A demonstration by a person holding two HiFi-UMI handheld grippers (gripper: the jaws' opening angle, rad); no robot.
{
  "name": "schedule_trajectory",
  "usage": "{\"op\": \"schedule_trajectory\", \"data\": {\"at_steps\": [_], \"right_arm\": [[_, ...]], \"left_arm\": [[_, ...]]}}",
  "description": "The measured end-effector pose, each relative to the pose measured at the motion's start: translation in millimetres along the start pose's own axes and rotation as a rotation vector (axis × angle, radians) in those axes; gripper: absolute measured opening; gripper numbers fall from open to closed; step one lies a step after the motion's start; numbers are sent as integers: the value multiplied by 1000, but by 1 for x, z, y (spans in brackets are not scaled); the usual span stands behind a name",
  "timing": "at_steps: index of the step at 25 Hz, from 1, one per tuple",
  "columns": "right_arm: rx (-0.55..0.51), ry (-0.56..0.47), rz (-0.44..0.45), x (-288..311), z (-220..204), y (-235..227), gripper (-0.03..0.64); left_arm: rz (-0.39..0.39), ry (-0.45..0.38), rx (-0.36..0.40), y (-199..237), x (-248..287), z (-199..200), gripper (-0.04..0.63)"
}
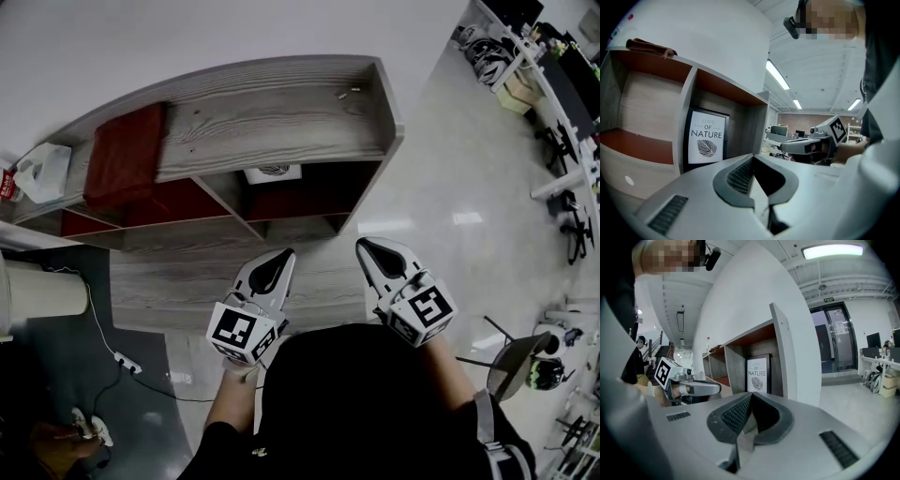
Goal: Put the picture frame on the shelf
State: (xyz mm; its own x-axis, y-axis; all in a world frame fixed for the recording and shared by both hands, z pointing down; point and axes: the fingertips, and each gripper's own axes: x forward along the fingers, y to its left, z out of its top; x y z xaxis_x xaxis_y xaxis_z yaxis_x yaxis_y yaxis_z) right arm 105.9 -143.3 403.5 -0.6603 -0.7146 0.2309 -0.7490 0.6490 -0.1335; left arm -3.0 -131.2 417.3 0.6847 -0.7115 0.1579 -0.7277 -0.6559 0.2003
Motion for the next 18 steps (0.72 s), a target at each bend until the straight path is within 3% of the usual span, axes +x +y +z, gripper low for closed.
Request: {"op": "schedule_trajectory", "data": {"at_steps": [10,14,18], "right_arm": [[-45,3,3,-11,-8,17,-3],[-2,-27,-43,-10,0,15,-3],[-8,-8,-29,-13,-10,18,-3]], "left_arm": [[-17,5,32,-11,-1,1,9],[-21,1,35,-10,-5,0,9],[-1,-11,28,-6,-11,0,9]]}}
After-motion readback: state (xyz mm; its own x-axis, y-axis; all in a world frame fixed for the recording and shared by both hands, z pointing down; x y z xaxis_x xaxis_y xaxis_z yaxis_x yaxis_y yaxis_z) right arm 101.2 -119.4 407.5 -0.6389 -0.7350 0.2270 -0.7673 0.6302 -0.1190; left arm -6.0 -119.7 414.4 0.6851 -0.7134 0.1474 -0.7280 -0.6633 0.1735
